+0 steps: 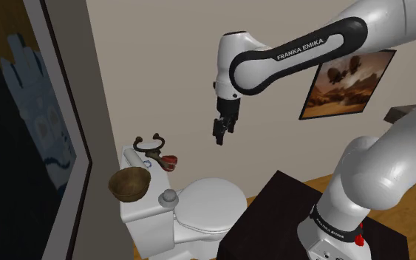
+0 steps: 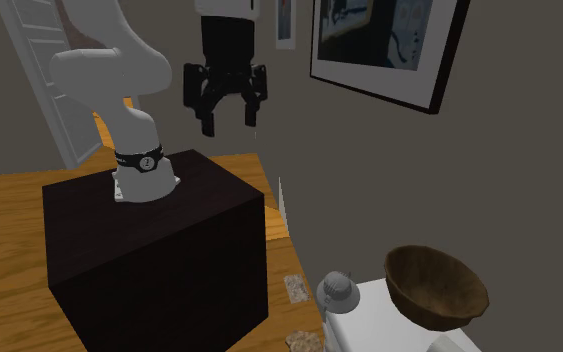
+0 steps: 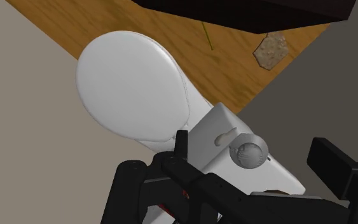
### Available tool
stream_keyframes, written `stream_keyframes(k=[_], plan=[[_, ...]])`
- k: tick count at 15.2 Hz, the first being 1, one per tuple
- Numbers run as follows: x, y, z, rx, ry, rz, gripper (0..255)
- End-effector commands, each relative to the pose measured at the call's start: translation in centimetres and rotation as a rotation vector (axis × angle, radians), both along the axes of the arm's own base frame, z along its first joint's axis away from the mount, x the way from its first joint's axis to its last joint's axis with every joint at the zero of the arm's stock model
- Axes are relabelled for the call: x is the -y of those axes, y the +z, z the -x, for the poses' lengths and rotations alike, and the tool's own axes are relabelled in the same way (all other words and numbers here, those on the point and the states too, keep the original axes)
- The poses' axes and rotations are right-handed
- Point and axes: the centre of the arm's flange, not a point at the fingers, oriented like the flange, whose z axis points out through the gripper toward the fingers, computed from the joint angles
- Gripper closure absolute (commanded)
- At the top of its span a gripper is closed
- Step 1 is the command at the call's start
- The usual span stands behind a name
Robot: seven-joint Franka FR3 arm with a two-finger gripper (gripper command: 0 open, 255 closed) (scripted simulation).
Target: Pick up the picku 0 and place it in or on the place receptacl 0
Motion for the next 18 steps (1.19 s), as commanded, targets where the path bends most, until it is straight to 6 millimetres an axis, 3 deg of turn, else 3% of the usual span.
stream_keyframes(k=[1,18], plan=[[-1.1,-2.1,-1.3,0.004,0.008,-0.004,0],[-8.9,-20.1,-11.6,0.017,0.080,-0.032,0]])
